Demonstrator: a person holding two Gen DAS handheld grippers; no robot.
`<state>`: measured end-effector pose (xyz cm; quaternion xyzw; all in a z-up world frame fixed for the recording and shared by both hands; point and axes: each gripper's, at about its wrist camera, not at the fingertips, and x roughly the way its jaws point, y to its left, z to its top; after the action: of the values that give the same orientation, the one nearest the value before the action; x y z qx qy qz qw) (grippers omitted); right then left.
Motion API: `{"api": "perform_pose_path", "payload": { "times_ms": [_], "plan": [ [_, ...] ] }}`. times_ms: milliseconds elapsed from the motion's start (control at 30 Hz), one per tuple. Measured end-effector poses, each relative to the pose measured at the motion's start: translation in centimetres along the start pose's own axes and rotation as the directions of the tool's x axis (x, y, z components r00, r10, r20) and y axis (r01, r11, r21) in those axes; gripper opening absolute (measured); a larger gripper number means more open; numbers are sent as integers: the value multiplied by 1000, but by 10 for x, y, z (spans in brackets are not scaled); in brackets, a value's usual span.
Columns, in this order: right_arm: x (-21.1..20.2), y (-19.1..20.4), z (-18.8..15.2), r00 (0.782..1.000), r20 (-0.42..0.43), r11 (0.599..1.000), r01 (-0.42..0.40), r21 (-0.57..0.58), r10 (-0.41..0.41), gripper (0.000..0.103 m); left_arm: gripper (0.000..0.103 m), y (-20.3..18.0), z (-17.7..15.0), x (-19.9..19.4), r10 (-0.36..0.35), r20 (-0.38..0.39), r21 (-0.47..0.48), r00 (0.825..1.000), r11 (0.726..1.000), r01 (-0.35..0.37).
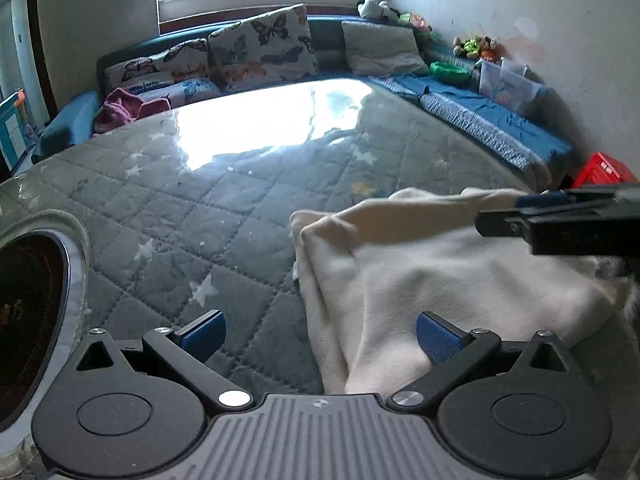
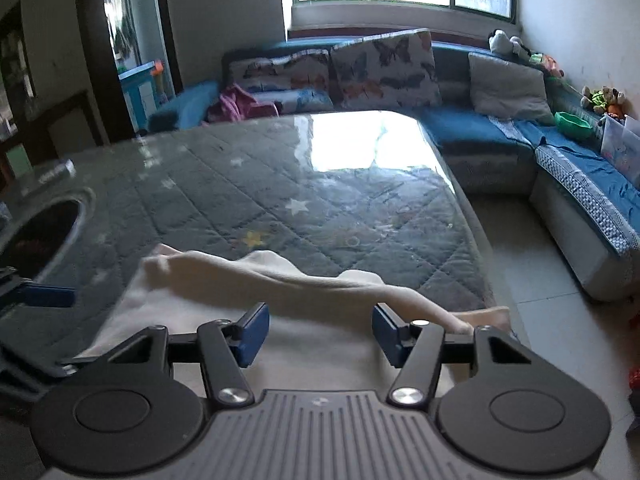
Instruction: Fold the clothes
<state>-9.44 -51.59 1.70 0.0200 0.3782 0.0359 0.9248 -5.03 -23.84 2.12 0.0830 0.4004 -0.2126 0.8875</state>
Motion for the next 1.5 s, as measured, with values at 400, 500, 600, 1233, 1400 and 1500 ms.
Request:
{"api": "perform_pose_path", "payload": {
  "times_ms": [400,500,600,1233,1400,1500],
  "plan": [
    [-11,8,-3,998,50,998,50,-37,-48,78,103,7,1,-10,-20,7,-20,1000,1000,21],
    [-25,11,-10,996,71,997,62,-45,-59,85,103,8,-2,-15,-26,7,-21,1000,999,26],
    [-38,12,-17,993,95,997,68,-35,-65,91,103,9,-6,-20,-31,6,-22,999,999,31],
    [-79,47,-82,985,96,990,143,22,-144,103,103,17,-35,-52,-61,7,-35,998,998,61],
    [-85,58,-99,987,61,988,145,46,-148,103,103,19,-44,-62,-40,14,-35,999,999,40],
    [-91,68,-104,985,60,987,157,40,-159,103,103,20,-52,-67,-52,13,-41,999,998,52]
  ]
}}
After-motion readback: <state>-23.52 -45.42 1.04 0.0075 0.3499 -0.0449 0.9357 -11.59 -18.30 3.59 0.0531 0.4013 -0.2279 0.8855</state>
